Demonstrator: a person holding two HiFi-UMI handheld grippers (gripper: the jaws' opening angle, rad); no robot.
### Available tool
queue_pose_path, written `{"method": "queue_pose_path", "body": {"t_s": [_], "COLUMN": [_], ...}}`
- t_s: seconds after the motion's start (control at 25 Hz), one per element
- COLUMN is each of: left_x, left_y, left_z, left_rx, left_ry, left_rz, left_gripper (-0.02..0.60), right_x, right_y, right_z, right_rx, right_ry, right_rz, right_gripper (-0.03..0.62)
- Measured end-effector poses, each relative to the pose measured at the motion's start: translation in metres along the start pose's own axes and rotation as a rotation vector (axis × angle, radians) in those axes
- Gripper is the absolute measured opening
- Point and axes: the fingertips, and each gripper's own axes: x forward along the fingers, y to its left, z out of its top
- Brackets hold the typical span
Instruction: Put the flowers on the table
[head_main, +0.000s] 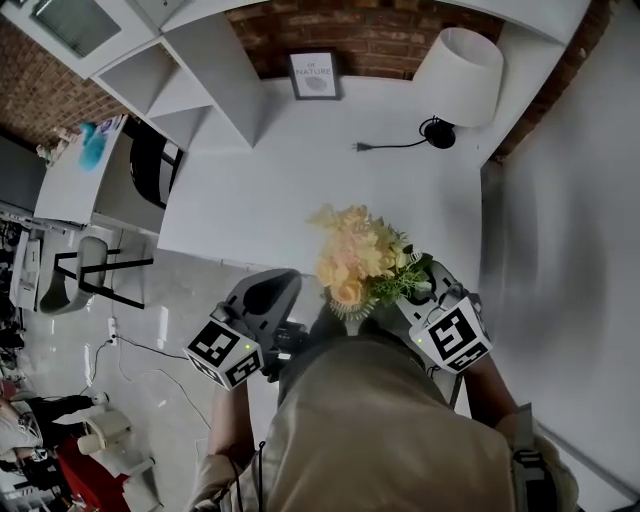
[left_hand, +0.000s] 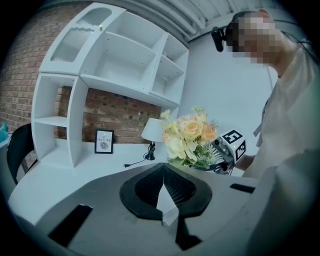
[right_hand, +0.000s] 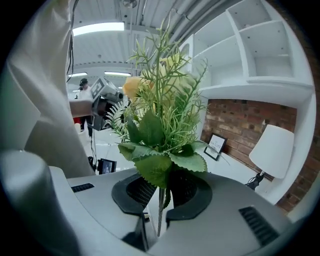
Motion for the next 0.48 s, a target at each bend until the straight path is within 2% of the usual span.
{"method": "queue_pose_path", "body": {"t_s": [0.36,0.48], "left_x": [0.016,0.025], "left_y": [0.015,0.036], "left_z": [0.0,0.001], "left_rx": [-0.015,-0.029], "left_ry": [-0.009,-0.012], "left_rz": [-0.046,-0.045], "left_gripper": [0.009,0.009], "right_x": [0.006,0.022], "right_y": [-0.007,-0.02], "right_z": [-0.005,-0.005], "right_rx": [-0.045,-0.065], "right_ry": [0.071,0.098], "right_rz": [-0.029,-0.03], "right_gripper": [0.066,0.066]}}
